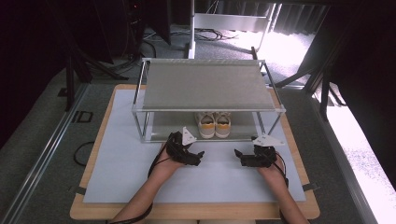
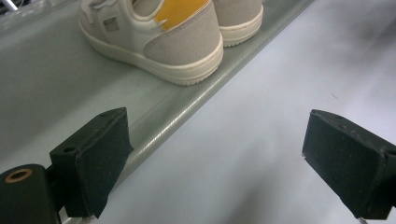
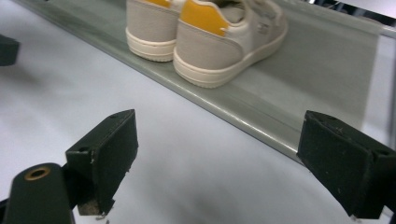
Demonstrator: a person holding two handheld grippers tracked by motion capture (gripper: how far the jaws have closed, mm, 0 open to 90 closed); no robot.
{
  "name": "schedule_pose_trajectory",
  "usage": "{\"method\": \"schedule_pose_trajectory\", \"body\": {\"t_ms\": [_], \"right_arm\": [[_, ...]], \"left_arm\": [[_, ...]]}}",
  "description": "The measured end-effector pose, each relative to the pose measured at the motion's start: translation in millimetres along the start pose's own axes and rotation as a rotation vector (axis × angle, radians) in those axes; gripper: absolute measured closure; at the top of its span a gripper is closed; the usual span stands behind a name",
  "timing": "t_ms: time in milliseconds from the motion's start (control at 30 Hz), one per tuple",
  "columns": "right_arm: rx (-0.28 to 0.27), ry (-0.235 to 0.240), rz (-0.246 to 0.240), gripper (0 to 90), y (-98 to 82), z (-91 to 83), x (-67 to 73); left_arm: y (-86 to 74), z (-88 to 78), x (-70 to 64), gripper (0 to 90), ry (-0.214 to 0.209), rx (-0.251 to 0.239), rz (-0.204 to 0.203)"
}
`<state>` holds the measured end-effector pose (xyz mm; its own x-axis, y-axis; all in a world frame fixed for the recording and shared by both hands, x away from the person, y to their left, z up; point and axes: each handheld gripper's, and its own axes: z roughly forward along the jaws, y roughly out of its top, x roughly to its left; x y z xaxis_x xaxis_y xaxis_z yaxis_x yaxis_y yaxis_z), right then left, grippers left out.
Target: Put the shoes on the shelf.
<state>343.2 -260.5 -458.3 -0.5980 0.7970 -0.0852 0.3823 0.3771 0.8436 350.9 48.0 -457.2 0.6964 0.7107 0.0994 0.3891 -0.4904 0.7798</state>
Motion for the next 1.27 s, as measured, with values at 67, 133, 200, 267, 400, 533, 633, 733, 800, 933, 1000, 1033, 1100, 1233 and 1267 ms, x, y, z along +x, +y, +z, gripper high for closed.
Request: {"method": "schedule_pose_trajectory", "body": {"t_ms": [67, 133, 200, 267, 400, 533, 633, 733, 800, 933, 1000, 1033, 1100, 1233, 1267], "right_arm": [[0.005, -0.005, -0.001, 11.7, -4.2, -3.1, -0.8], [0.007, -0.022, -0.008, 11.7, -8.8, -6.4, -1.2], [0.014, -0.029, -0.012, 11.7, -13.2, -10.1, -2.8], [0.013, -0.041, -0.012, 11.7, -17.3, -14.9, -5.2], [0.002, -0.053, -0.001, 11.7, -25.7, -25.3, -11.8], [0.007, -0.063, -0.007, 11.7, -34.7, -33.4, -18.6], [0.006, -0.085, 0.003, 11.7, -41.8, -39.8, -24.6], [0.001, -0.099, 0.028, 11.7, -48.6, -47.2, -30.7], [-0.002, -0.106, 0.038, 11.7, -51.7, -50.8, -33.5], [-0.001, -0.134, 0.047, 11.7, -58.4, -55.8, -41.1], [-0.001, -0.135, 0.061, 11.7, -62.0, -56.7, -44.3], [-0.002, -0.137, 0.064, 11.7, -63.6, -56.7, -45.4], [-0.002, -0.134, 0.076, 11.7, -64.2, -56.9, -46.1], [0.002, -0.136, 0.075, 11.7, -64.1, -55.8, -46.6], [0.001, -0.138, 0.077, 11.8, -64.1, -55.9, -46.6]], "left_arm": [[-3.2, -3.0, 0.6, 7.8, 0.002, -0.014, -0.008], [-6.7, -5.2, 1.0, 7.8, 0.003, -0.012, -0.005], [-10.4, -7.5, 0.8, 7.8, 0.01, -0.013, 0.001], [-14.1, -9.9, 0.8, 7.8, 0.012, -0.015, -0.004], [-22.8, -14.5, 2.7, 7.8, 0.013, -0.016, -0.009], [-32.5, -18.3, 5.7, 7.8, 0.024, -0.006, -0.016], [-38.9, -22.5, 7.6, 7.8, 0.033, -0.013, -0.025], [-43.5, -27.7, 9.7, 7.8, 0.045, -0.022, -0.031], [-46.0, -31.0, 11.2, 7.8, 0.046, -0.032, -0.043], [-51.7, -35.3, 13.9, 7.8, 0.059, -0.04, -0.053], [-54.4, -35.8, 14.6, 7.8, 0.062, -0.046, -0.057], [-55.6, -35.9, 14.7, 7.8, 0.066, -0.043, -0.056], [-57.6, -34.8, 14.2, 7.8, 0.067, -0.039, -0.051], [-62.3, -32.8, 13.6, 7.8, 0.041, -0.038, -0.066], [-63.1, -32.4, 13.2, 7.8, 0.038, -0.036, -0.067]]}}
